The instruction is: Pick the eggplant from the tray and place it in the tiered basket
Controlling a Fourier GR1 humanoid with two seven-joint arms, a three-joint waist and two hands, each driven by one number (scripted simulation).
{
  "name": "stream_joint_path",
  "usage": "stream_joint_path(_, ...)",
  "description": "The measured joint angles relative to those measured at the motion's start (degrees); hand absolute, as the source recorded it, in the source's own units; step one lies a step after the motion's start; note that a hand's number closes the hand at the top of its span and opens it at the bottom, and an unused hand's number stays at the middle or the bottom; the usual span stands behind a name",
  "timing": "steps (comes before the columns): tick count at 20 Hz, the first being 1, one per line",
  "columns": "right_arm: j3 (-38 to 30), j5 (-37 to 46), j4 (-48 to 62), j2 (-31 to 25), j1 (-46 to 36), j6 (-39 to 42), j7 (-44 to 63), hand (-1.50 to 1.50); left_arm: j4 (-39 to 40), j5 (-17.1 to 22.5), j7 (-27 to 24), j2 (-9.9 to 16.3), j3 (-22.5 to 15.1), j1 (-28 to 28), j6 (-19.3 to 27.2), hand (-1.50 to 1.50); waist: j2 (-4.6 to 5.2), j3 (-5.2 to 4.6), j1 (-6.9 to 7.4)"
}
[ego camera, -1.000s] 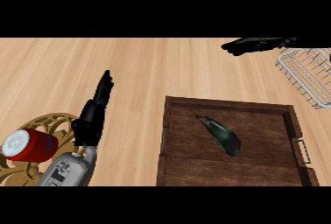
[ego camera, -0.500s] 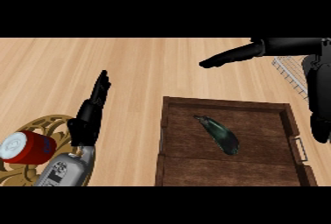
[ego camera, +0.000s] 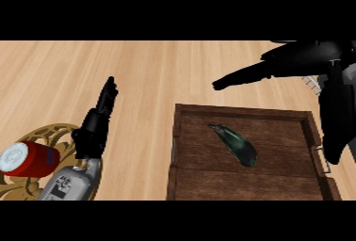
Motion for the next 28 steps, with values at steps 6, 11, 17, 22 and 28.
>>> stream_joint_path(6, -0.08, 5.69, -3.85, -0.59, 1.27, 0.35, -2.2, -1.5, 0.53, -0.01, -1.36, -0.53, 0.69, 0.12, -0.7, 0.0, 0.24, 0.05, 0.34)
stream_joint_path(11, 0.61, 9.16, -7.45, -0.97, 2.98, 0.45, -4.63, -1.5, 0.03, -0.46, -0.57, -0.49, 0.91, -0.43, -0.99, 0.0, 0.32, 0.1, 0.55)
stream_joint_path(17, 0.73, 13.5, -12.97, 1.16, 4.77, 0.37, -7.49, -1.5, 0.0, -0.48, -0.56, -0.9, 0.88, -0.29, -1.6, 0.0, 0.55, 0.17, 0.99)
stream_joint_path(22, -0.2, 19.54, -15.77, 3.24, 7.07, 0.0, -9.62, -1.5, -0.29, -0.68, -0.25, -1.12, 1.01, -0.58, -1.93, 0.0, 0.68, 0.2, 1.2)
stream_joint_path(28, 0.53, 26.88, -15.77, 3.35, 8.57, -0.73, -12.73, -1.5, -0.56, -1.59, -0.55, -1.77, 0.57, -0.03, -1.64, 0.0, 0.83, 0.22, 1.59)
